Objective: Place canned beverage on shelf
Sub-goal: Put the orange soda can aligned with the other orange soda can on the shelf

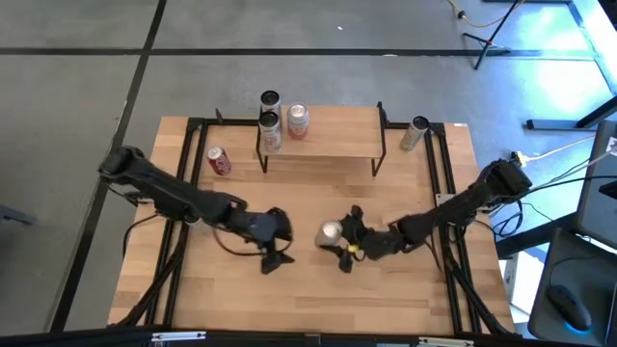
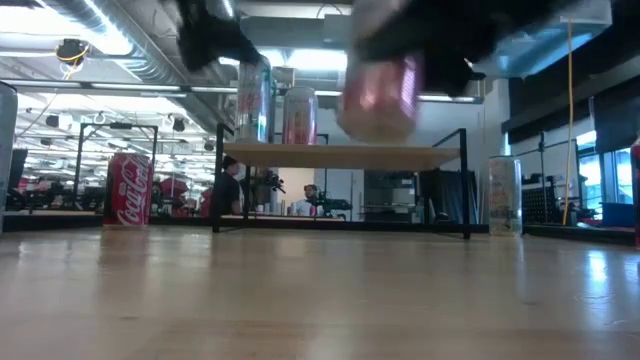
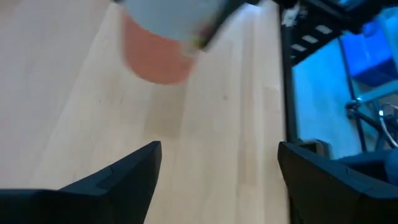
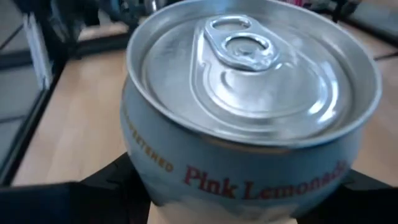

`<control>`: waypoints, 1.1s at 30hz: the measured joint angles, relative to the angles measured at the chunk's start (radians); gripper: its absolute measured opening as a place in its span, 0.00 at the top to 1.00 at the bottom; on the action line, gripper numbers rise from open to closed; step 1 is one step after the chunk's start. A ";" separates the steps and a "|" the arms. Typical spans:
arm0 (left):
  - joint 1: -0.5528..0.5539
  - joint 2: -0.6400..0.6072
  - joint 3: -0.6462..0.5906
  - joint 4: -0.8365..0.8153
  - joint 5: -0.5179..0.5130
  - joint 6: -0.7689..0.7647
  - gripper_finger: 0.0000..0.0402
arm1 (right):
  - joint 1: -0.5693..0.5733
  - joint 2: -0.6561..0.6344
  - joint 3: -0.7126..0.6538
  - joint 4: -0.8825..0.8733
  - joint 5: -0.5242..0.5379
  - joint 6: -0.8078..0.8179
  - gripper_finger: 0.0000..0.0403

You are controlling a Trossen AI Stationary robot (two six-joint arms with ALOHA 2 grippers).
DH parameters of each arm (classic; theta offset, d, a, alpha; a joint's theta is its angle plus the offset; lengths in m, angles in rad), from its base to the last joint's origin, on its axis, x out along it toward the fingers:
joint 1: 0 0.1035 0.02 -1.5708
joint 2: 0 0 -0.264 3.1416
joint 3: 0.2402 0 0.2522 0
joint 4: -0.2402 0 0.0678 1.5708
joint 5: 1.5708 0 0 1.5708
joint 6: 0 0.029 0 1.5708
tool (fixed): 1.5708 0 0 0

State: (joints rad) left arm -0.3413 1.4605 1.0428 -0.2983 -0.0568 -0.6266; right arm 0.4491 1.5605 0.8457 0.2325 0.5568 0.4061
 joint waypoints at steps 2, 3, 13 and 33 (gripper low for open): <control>-0.025 -0.059 0.000 -0.042 -0.009 0.001 0.21 | -0.050 -0.010 0.068 -0.083 -0.041 -0.026 0.35; -0.038 -0.089 0.000 -0.061 -0.012 0.001 0.21 | -0.074 -0.010 0.105 -0.113 -0.063 -0.050 0.35; -0.108 -0.276 0.000 -0.186 -0.089 0.009 0.21 | -0.379 0.027 0.383 -0.298 -0.249 -0.258 0.35; -0.021 -0.318 0.000 -0.202 -0.168 -0.004 0.21 | -0.742 0.230 0.580 -0.288 -0.552 -0.487 0.35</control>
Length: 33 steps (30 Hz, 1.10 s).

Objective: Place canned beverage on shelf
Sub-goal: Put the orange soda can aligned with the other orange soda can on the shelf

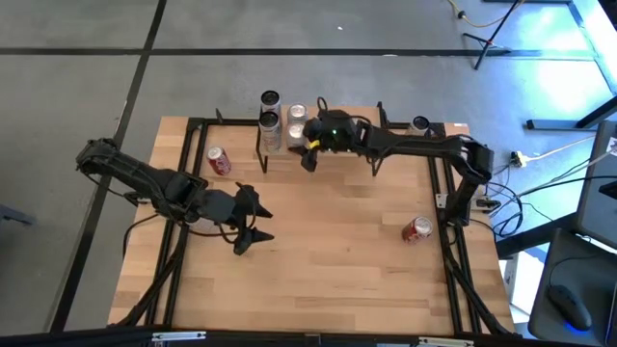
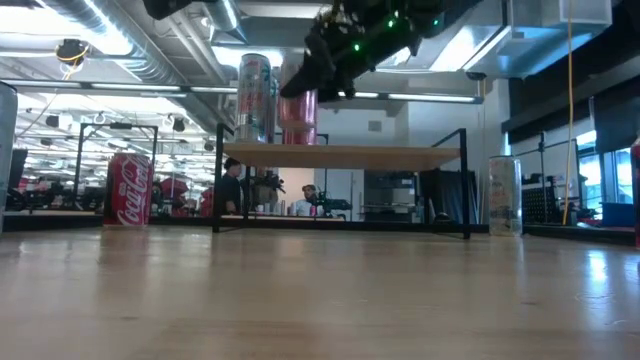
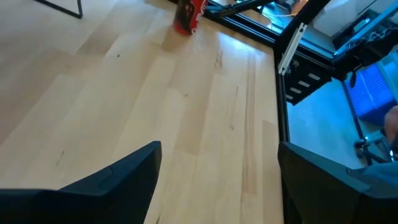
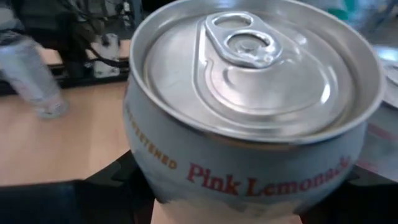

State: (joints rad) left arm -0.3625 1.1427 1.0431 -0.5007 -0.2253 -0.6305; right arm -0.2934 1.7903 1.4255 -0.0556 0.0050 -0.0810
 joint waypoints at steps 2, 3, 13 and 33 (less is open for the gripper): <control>0.001 0.000 0.000 0.000 0.001 -0.011 0.21 | -0.017 0.014 0.002 -0.003 -0.025 0.001 0.35; 0.001 0.000 0.000 0.000 0.002 -0.013 0.21 | -0.024 0.020 0.002 -0.008 -0.032 0.001 0.35; 0.000 0.000 0.000 0.001 0.002 -0.017 0.21 | -0.035 0.045 0.001 -0.003 -0.043 0.001 0.34; -0.001 0.000 0.000 0.000 0.010 -0.014 0.21 | -0.034 0.031 0.001 -0.009 0.049 -0.009 0.12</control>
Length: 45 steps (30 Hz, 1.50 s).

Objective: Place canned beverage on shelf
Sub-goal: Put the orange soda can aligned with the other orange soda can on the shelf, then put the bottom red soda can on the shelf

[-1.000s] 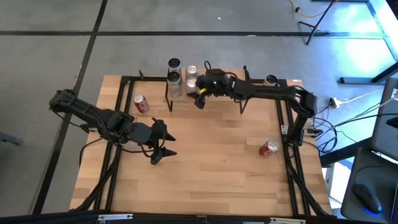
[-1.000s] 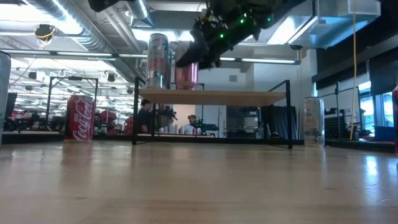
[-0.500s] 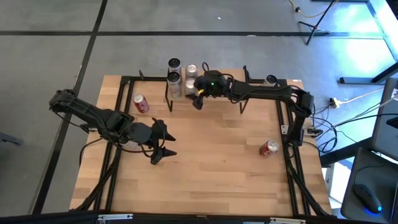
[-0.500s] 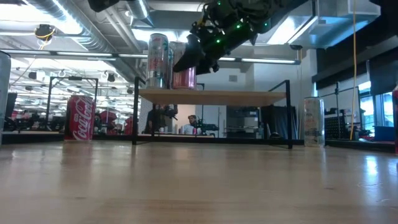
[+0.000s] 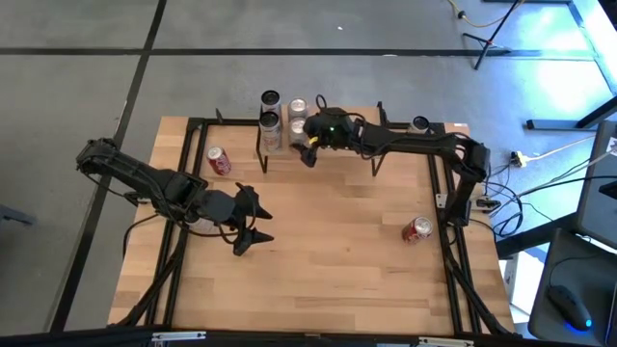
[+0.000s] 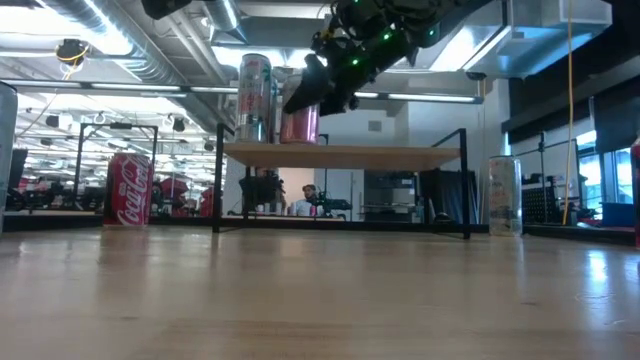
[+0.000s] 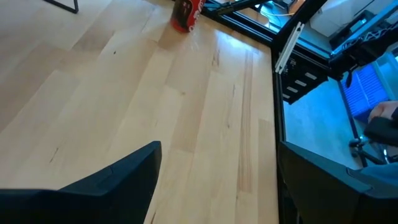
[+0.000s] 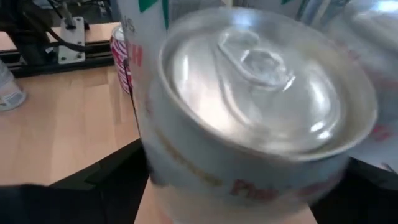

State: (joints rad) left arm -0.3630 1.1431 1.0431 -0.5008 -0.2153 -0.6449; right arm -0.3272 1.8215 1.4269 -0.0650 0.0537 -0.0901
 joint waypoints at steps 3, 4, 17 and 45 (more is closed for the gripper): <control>0.000 0.000 0.000 0.002 0.000 0.000 0.21 | -0.001 -0.038 0.000 -0.048 0.003 -0.020 0.11; 0.000 0.000 0.000 0.004 0.000 0.000 0.21 | -0.001 -0.052 0.000 -0.064 0.003 -0.020 0.11; 0.001 0.000 0.000 0.010 -0.011 0.000 0.21 | 0.067 -0.387 0.000 -0.445 -0.060 0.106 0.11; 0.001 0.000 0.000 0.032 -0.062 0.013 0.21 | 0.546 -0.672 -0.246 -1.509 -0.019 1.098 0.11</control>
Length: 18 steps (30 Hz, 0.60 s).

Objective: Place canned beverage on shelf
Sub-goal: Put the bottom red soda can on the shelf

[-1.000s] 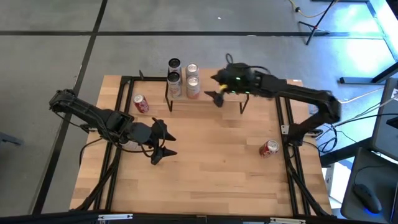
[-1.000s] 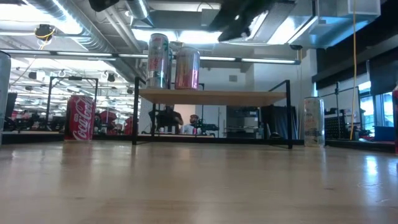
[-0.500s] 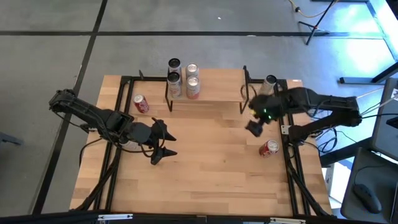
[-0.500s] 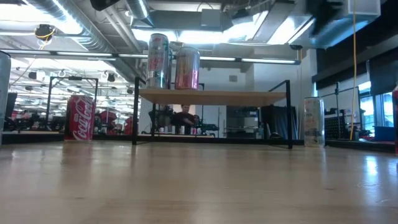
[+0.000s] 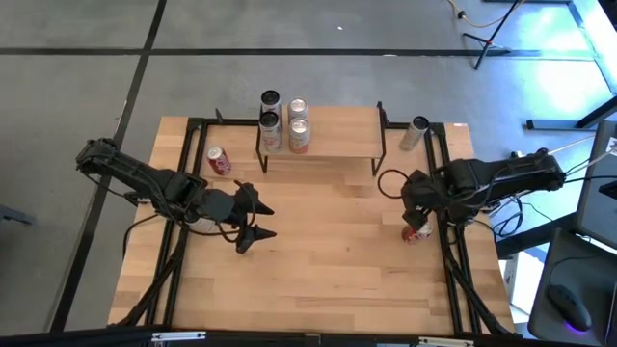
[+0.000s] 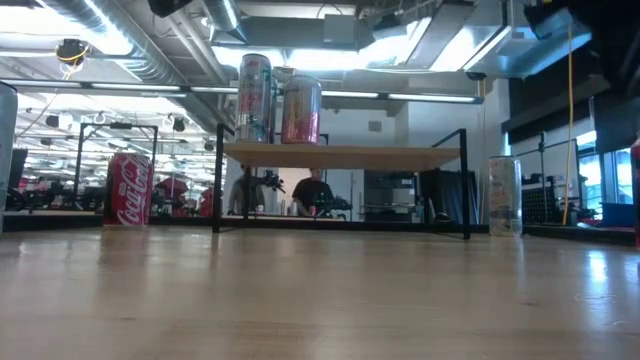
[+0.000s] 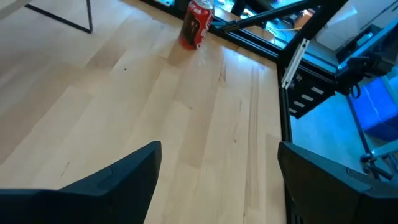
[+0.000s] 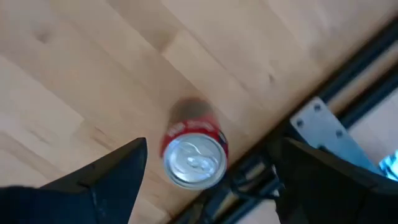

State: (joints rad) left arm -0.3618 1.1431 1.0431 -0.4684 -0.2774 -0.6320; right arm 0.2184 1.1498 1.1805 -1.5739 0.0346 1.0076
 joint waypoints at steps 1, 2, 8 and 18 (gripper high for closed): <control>0.000 0.000 0.000 0.000 -0.002 -0.013 0.21 | 0.002 -0.002 -0.016 0.002 -0.016 0.003 0.11; 0.000 0.000 0.000 0.000 -0.002 -0.020 0.21 | 0.009 -0.002 -0.032 0.008 -0.031 0.003 0.11; 0.000 0.000 0.000 -0.001 -0.002 -0.021 0.21 | 0.038 0.001 -0.105 0.041 -0.064 0.011 0.11; 0.000 0.000 0.000 -0.001 -0.002 -0.020 0.21 | 0.064 0.000 -0.251 0.140 -0.138 0.096 0.11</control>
State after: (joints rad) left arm -0.3618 1.1431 1.0431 -0.4694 -0.2794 -0.6523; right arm 0.2821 1.1501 0.9298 -1.4336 -0.1036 1.1033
